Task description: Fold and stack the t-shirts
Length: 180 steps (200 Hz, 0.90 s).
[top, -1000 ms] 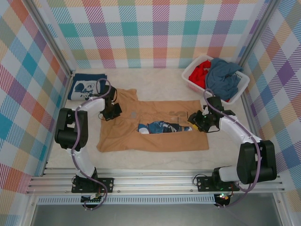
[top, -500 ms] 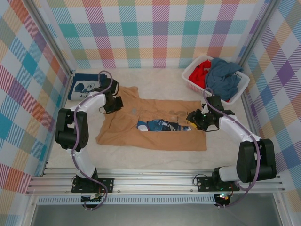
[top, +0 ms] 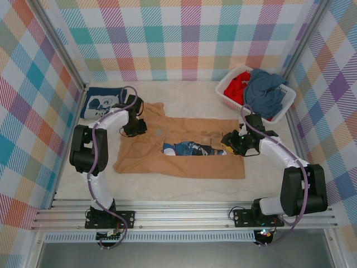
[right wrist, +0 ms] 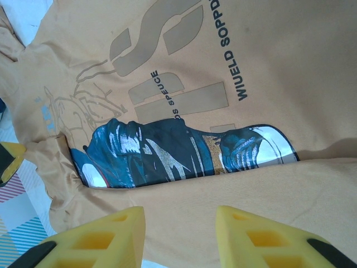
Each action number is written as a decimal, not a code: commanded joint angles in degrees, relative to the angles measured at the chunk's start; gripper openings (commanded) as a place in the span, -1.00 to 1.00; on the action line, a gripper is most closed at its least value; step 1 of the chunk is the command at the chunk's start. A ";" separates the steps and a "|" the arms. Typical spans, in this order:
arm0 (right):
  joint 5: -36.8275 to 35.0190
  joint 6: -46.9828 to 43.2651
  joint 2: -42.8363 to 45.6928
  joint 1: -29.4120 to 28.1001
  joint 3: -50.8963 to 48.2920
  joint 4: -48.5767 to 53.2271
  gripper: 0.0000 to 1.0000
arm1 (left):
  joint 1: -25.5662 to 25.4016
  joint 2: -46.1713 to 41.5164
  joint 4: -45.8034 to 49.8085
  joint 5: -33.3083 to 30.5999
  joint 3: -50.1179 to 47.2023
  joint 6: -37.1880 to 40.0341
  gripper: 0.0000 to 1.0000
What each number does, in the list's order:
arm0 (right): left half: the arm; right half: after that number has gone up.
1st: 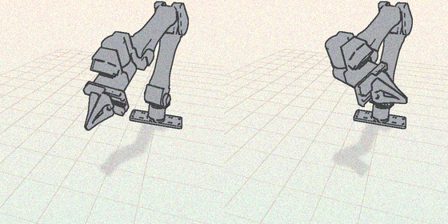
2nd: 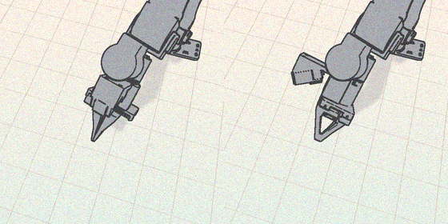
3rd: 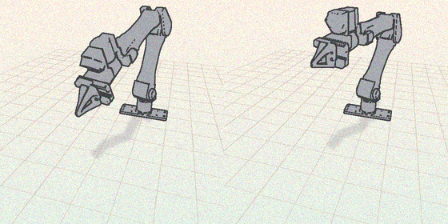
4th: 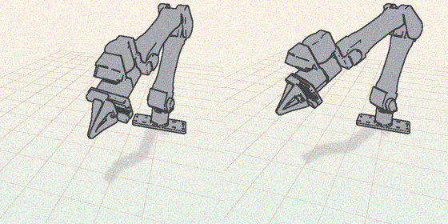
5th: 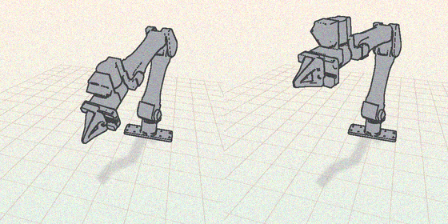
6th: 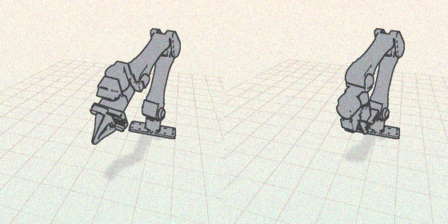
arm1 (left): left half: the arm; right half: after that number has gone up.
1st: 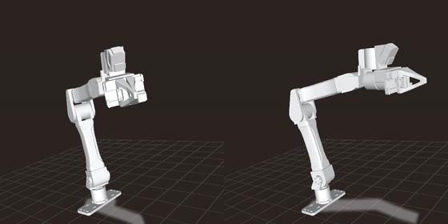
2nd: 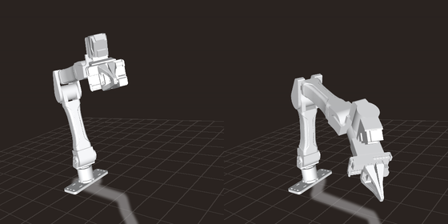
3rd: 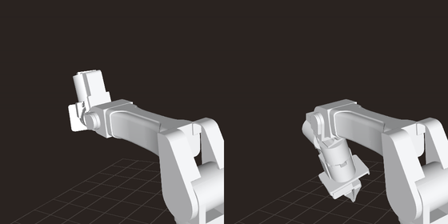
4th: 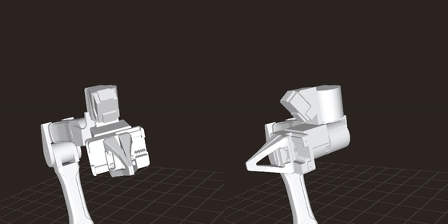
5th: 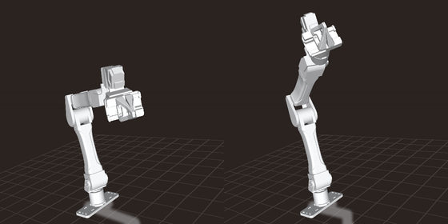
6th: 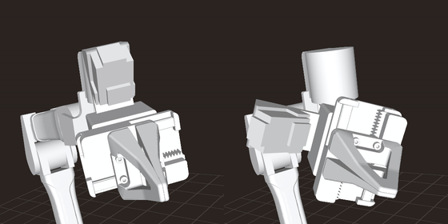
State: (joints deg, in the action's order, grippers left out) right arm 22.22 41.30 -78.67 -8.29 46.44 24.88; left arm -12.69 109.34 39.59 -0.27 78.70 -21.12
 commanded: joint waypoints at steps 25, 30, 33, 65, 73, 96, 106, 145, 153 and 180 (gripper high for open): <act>0.77 -0.01 0.61 -0.23 -1.12 0.68 -0.24 | -0.67 2.22 2.02 -1.55 1.59 2.30 -0.65; 0.72 -0.11 0.69 -0.23 -1.13 0.69 -0.25 | -0.67 2.55 2.09 -1.74 1.87 2.55 -0.66; 0.80 -0.07 0.73 -0.23 -1.10 0.69 -0.25 | -0.67 2.67 2.07 -1.86 2.08 2.64 -0.68; 1.83 -0.16 1.69 -0.20 -1.77 -0.39 -0.25 | -0.72 2.75 1.23 -2.03 3.17 3.38 -0.89; 3.11 -0.17 2.29 -0.27 -2.11 -1.67 -0.25 | -0.78 1.95 0.78 -2.08 3.15 3.59 -0.94; 6.17 0.16 4.58 -0.34 -3.18 -6.24 -0.24 | -1.58 -1.32 -0.10 -3.44 3.13 4.82 -0.98; 7.54 0.68 5.07 -0.32 -3.44 -8.25 -0.24 | -2.06 -2.63 -0.31 -4.07 3.22 5.34 -1.00; 8.94 2.21 3.30 -0.32 -3.02 -10.96 -0.23 | -2.43 -2.49 0.24 -4.21 3.93 6.57 -1.00; 8.87 2.21 2.70 -0.32 -2.78 -10.75 -0.23 | -2.51 -2.44 -0.27 -4.03 3.71 6.79 -1.00; 8.65 1.99 2.12 -0.30 -2.49 -9.85 -0.23 | -2.52 -1.65 -1.24 -3.98 3.89 7.40 -1.00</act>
State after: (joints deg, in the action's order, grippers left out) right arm 29.47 42.96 -75.81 -8.29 43.44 15.86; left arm -14.94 107.83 38.89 -3.57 81.73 -15.31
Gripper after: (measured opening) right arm 0.386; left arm 0.049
